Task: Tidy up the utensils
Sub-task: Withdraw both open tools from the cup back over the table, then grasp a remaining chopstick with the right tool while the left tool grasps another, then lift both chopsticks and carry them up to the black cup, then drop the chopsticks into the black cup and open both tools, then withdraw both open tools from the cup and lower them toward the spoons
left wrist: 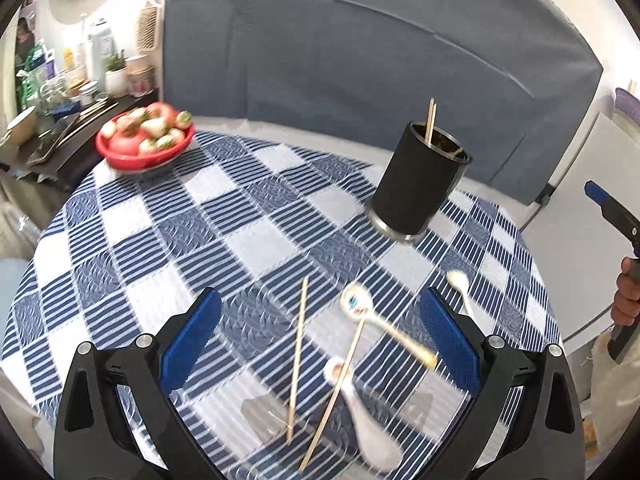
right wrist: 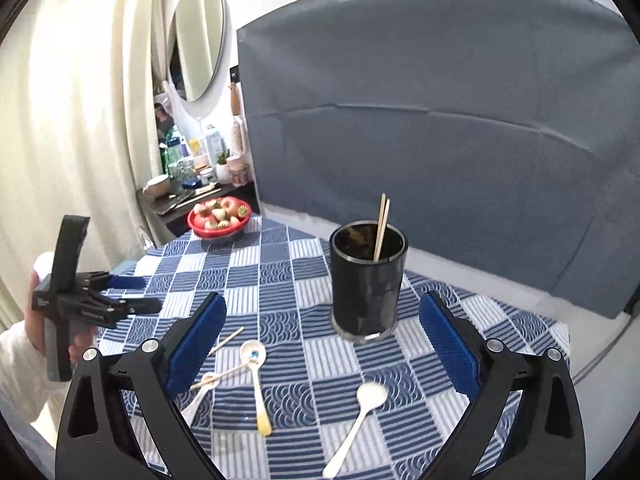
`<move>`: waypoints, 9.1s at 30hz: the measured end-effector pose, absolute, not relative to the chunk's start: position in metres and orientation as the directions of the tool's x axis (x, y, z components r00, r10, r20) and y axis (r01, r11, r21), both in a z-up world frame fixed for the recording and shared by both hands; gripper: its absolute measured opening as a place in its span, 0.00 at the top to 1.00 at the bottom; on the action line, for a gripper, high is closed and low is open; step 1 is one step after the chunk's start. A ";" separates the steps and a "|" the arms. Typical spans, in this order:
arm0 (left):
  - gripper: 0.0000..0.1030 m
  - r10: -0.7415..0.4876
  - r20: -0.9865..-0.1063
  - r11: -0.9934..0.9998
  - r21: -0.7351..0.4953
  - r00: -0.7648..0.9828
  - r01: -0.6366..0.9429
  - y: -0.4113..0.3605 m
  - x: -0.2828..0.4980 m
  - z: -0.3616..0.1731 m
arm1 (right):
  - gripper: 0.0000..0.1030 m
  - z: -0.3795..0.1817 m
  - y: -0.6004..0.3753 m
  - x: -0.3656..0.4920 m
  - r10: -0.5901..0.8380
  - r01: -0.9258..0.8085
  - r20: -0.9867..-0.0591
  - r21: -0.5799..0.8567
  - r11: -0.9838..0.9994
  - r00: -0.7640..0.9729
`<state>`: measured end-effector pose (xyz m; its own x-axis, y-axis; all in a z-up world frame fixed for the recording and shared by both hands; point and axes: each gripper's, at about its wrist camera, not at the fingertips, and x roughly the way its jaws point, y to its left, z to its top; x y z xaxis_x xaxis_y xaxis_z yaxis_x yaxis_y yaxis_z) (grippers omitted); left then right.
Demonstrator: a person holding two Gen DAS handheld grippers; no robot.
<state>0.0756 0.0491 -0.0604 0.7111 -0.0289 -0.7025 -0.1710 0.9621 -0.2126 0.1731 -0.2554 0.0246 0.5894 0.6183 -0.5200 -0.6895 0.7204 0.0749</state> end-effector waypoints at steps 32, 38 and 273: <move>0.06 -0.099 -0.865 0.991 -0.129 0.492 -0.027 0.082 0.075 -0.120 | 0.10 -0.053 -0.183 0.136 0.567 -0.598 -0.707 0.252 0.761 0.423; 0.06 -0.140 -0.894 0.990 -0.136 0.426 0.040 0.086 0.097 -0.138 | 0.10 -0.069 -0.155 0.147 0.512 -0.492 -0.761 0.294 0.819 0.398; 0.06 -0.342 -0.814 0.913 -0.169 0.469 0.371 0.073 0.146 -0.135 | 0.08 -0.046 -0.185 0.117 0.376 -0.332 -0.747 0.218 0.918 0.549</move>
